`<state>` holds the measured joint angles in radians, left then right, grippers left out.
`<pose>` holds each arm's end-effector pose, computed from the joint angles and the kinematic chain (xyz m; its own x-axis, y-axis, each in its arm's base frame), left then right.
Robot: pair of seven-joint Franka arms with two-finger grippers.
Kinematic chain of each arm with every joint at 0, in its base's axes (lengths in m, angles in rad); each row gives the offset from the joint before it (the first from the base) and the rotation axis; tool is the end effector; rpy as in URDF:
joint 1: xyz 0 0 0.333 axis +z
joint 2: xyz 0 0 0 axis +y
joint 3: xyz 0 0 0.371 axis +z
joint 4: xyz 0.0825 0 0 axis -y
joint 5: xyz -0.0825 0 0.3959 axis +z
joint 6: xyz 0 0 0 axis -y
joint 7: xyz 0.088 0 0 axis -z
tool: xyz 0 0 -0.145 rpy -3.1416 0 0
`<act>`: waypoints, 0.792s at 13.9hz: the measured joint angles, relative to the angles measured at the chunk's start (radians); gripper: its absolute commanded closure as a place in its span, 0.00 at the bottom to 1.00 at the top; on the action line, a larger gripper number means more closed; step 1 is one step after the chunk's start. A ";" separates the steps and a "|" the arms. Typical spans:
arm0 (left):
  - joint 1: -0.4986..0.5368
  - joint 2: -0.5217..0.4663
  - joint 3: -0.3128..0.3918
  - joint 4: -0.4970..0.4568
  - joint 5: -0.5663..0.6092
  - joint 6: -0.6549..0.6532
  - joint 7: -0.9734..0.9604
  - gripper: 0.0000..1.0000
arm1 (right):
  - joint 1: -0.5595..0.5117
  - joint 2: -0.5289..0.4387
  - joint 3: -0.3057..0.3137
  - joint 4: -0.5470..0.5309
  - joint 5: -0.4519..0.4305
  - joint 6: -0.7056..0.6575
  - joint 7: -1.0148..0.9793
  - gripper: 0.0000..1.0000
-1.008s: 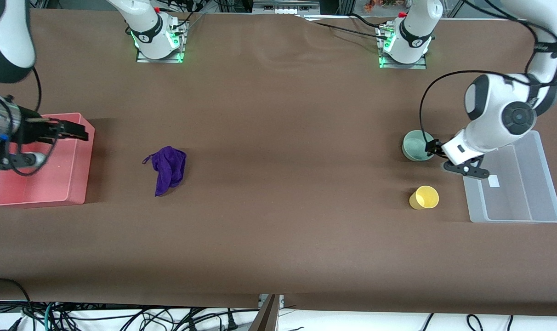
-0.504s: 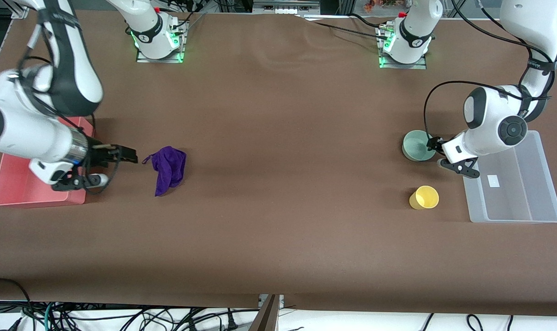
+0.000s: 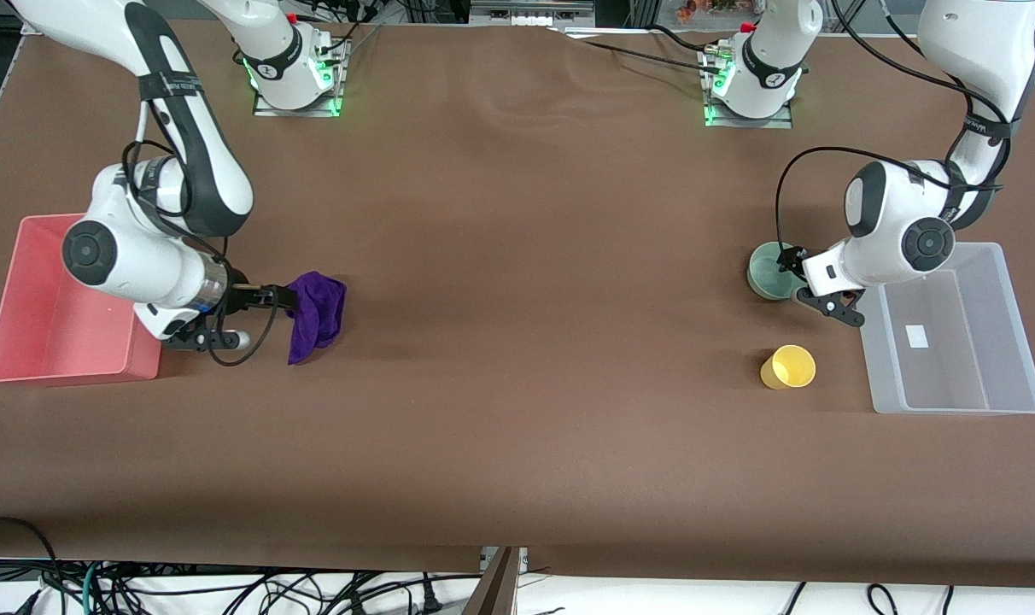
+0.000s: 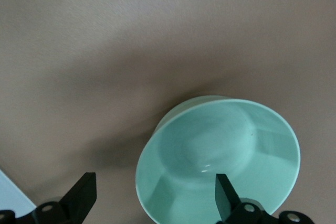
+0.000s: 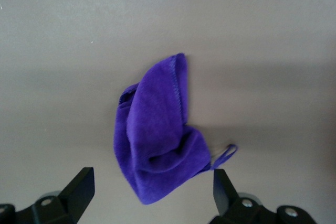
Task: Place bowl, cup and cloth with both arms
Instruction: 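Lower the right gripper to the purple cloth while the left gripper reaches the bowl, then grasp the cloth with the right gripper while the left gripper grasps the bowl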
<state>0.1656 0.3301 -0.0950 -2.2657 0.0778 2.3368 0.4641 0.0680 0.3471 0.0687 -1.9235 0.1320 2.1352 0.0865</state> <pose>0.5211 0.0388 0.1997 0.8690 -0.4373 -0.2316 -0.4246 -0.8993 0.1050 0.6209 0.0934 0.3076 0.9885 -0.0218 -0.1496 -0.0388 -0.9930 -0.1114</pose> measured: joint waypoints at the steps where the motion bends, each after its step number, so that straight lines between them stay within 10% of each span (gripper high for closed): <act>1: 0.001 0.005 0.001 -0.004 0.000 0.000 0.024 0.51 | 0.000 -0.002 0.006 -0.007 0.000 0.000 0.010 0.00; 2: 0.003 0.011 0.001 -0.007 0.000 0.000 0.046 0.94 | 0.000 -0.002 0.009 -0.016 0.000 0.000 0.016 0.00; 3: 0.005 0.016 0.001 -0.009 0.000 0.000 0.065 1.00 | 0.000 -0.002 0.009 -0.026 0.000 0.005 0.022 0.00; 11: 0.007 0.019 0.001 -0.003 0.000 0.000 0.092 1.00 | 0.037 0.007 0.031 -0.160 0.000 0.239 0.076 0.00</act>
<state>0.1727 0.3489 -0.0945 -2.2683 0.0778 2.3372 0.5566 0.1051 0.3545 0.1000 -2.0840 0.1320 2.3739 0.1627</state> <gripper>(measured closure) 0.978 0.000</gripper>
